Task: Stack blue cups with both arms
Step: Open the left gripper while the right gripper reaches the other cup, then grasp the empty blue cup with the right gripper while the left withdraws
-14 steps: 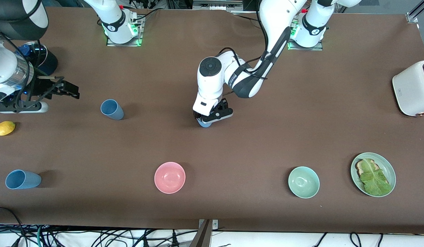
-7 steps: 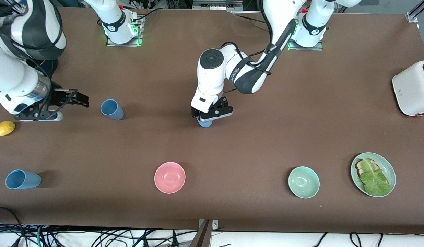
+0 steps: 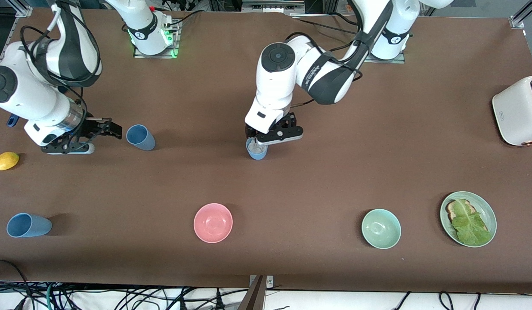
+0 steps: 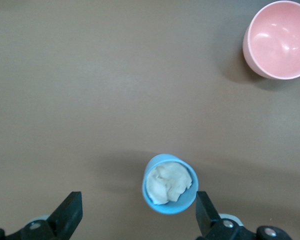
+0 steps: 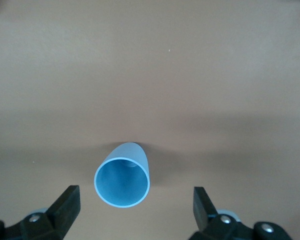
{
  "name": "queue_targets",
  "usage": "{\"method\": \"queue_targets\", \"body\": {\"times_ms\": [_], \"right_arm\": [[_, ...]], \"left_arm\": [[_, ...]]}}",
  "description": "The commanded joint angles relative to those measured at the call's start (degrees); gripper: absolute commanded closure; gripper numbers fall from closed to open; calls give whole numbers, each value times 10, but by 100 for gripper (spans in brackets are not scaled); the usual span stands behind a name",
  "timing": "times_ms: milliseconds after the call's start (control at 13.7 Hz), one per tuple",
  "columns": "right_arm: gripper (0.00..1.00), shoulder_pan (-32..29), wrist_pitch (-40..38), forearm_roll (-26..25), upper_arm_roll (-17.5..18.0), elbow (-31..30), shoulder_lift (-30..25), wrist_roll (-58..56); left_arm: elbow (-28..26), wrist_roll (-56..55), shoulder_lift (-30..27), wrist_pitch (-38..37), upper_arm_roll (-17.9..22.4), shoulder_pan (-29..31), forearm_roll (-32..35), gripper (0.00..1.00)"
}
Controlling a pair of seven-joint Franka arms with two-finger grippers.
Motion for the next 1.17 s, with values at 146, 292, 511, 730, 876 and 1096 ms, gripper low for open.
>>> {"method": "queue_targets", "body": {"times_ms": [146,292,511,730,876,1096], "right_arm": [[0,-1,49,8,-3,-77,-30,-14],[0,-1,51,7,-6,-78,-24,-16],[0,-1,91,6,-10,-110,-22,-26],[0,-1,100,6,-9,-117,-17,-27],[0,-1,100,5,-9,-119,-14,-30],[0,-1,101,5,-10,-120,1,-44]], "left_arm": [[63,85,-19,-120,1,28,-31,0],[65,144,-40,-147,1,57,-53,0],[65,242,-74,-192,1,107,-61,0],[63,317,-98,-223,1,159,-62,0],[56,356,-117,-229,2,192,-61,0],[54,370,-138,-252,2,217,-44,0]]}}
